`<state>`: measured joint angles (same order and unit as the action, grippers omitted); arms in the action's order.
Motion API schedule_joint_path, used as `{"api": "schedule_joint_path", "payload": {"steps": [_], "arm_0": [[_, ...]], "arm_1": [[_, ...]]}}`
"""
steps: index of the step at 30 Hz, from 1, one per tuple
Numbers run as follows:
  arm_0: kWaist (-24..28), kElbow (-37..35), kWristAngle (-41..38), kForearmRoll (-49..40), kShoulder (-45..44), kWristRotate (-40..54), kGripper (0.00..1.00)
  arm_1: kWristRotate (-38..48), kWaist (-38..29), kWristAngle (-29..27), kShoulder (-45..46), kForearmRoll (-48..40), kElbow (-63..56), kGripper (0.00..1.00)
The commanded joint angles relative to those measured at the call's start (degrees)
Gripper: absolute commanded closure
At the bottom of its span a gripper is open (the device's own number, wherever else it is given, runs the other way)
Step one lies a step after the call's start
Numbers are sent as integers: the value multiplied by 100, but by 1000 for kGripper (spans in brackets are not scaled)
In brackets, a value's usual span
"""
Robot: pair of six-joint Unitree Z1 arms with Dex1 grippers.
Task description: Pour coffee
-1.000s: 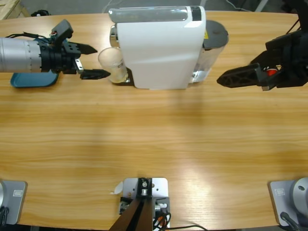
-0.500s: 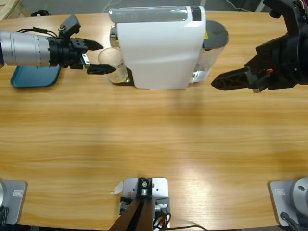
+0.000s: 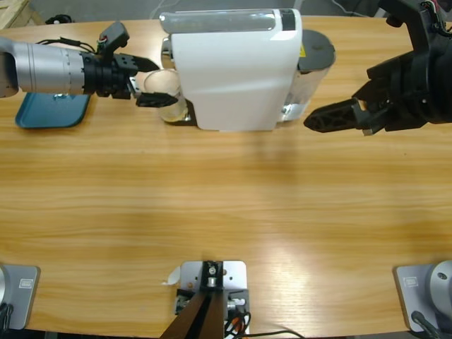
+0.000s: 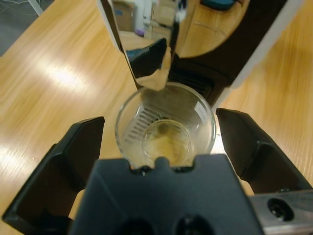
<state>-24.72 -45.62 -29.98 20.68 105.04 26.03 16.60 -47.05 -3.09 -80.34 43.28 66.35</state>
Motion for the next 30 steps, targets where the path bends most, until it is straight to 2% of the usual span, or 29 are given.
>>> {"api": "schedule_joint_path", "payload": {"steps": [1, 9, 11, 17, 20, 23, 26, 30], "arm_0": [[-147, -131, -11, 56, 412, -2, 132], [-155, -123, 10, 51, 439, 12, 280], [-155, -114, 10, 51, 439, 18, 281], [-155, -112, -48, 49, 456, 21, 577], [-155, -89, -41, 12, 442, 25, 641], [-155, -45, 39, -11, 398, 33, 658], [-155, -17, 97, -11, 362, 42, 807], [-155, 18, 92, -15, 342, 42, 809]], "arm_1": [[70, -37, 95, -272, -107, -201, 0], [68, -23, 107, -294, -174, -231, 0], [71, -23, 107, -309, -192, -235, 0], [71, -23, 107, -298, -197, -254, 0], [71, -23, 107, -307, -206, -245, 0], [71, -23, 107, -316, -222, -245, 0], [71, -23, 107, -324, -223, -251, 0], [71, -23, 107, -324, -239, -254, 0]]}}
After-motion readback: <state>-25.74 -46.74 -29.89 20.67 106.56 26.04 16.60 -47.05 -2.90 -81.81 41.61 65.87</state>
